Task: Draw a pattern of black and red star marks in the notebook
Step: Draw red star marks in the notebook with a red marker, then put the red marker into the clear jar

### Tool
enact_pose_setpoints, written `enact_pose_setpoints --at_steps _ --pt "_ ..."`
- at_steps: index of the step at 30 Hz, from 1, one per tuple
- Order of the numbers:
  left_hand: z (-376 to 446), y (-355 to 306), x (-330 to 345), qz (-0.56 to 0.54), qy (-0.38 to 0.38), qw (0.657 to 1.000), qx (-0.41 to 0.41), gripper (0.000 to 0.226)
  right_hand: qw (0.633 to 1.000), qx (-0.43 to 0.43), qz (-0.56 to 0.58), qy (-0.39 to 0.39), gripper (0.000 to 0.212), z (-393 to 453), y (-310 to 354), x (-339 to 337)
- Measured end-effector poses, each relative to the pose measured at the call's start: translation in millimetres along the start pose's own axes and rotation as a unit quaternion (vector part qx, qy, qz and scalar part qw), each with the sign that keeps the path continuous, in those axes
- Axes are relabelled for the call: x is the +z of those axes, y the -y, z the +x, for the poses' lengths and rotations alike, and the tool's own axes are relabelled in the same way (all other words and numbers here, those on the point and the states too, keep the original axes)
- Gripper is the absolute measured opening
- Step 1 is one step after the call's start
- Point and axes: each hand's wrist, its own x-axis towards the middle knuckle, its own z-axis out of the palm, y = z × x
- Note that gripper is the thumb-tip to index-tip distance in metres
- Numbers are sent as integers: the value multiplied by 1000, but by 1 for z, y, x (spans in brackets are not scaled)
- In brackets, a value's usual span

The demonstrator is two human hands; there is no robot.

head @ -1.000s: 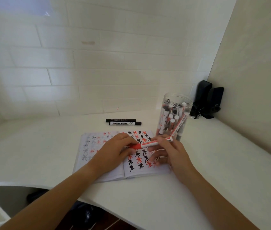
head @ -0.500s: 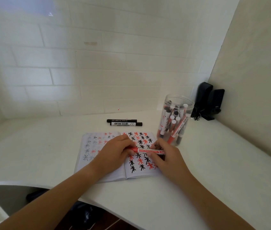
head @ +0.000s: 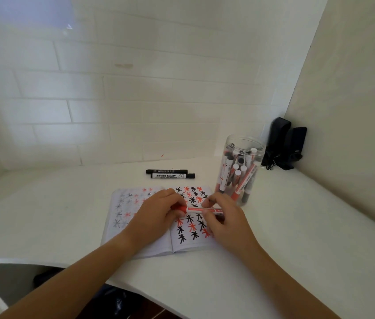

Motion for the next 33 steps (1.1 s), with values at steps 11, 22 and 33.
enact_pose_setpoints --at_steps 11,22,33 --pt "-2 0 4 128 106 975 -146 71 937 -118 85 -317 4 44 68 -76" --pt "-2 -1 0 119 110 975 -149 78 944 3 -311 -114 34 127 47 -107" --pt "-2 7 5 70 72 982 -158 42 852 -210 -432 -210 24 129 45 -72"
